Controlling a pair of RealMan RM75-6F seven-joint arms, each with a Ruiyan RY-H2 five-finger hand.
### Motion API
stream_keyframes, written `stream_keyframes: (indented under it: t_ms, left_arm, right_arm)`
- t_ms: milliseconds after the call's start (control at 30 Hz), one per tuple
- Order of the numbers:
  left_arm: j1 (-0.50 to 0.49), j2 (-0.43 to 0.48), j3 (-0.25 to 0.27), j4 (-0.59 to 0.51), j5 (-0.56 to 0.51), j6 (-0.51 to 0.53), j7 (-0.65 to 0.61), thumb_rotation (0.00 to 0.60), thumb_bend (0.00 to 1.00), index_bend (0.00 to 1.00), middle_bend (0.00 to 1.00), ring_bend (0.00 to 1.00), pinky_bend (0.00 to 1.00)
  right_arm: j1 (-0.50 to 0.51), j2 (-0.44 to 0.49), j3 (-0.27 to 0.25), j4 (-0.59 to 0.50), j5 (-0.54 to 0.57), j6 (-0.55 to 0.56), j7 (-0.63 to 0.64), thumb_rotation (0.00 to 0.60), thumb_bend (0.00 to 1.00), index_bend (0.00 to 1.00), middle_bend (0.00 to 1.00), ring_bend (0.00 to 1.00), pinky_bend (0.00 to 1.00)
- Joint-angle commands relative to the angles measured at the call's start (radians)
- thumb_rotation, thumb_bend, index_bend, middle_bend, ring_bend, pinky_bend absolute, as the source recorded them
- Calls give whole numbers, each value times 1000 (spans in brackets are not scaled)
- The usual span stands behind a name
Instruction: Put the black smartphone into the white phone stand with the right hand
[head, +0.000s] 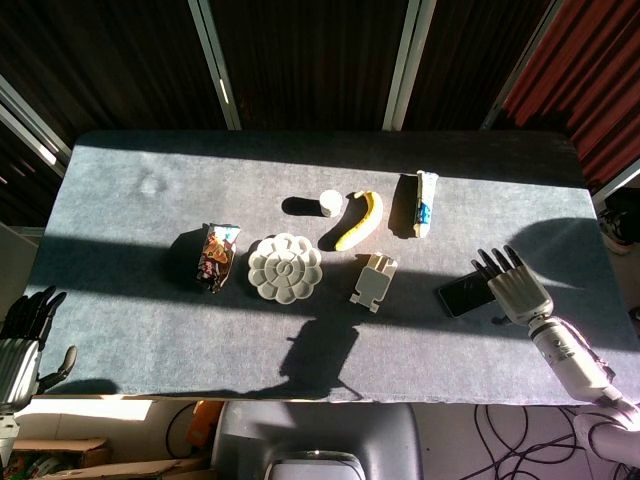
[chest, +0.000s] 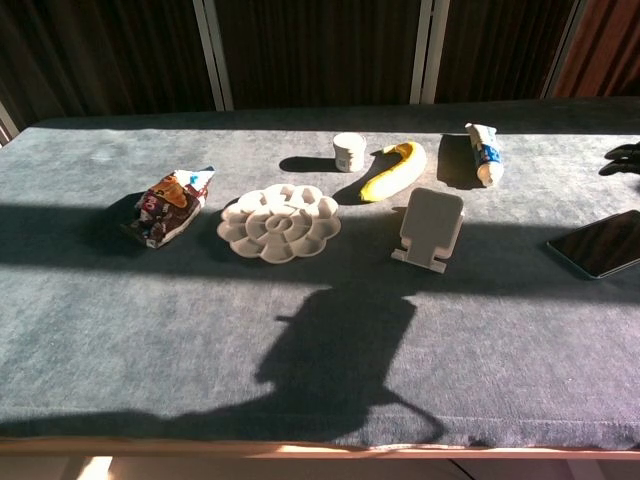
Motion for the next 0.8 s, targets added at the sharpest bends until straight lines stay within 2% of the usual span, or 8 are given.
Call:
stream_keyframes:
  t_ms: [33, 200, 533, 800]
  left_arm:
    - [-1, -1, -1, -3, -5, -4, 7, 600, 405, 0, 0, 0, 0]
    - [-1, -4, -5, -5, -11, -8, 14, 600, 404, 0, 0, 0, 0]
    - [0, -2, -9, -6, -18, -10, 13, 600, 404, 0, 0, 0, 0]
    - [-2, -5, -9, -9, -21, -18, 23, 600, 404, 0, 0, 0, 0]
  right_arm:
    - [66, -41, 3, 94, 56, -80, -44, 600, 194, 49, 34, 0, 12]
    - [90, -75, -18, 141, 42, -81, -57, 600, 194, 143, 89, 0, 42]
    - [109, -140, -57, 240, 52, -107, -73, 600, 195, 224, 133, 0, 77]
    - [117, -190, -79, 302, 36, -103, -25, 600, 206, 338, 199, 0, 112]
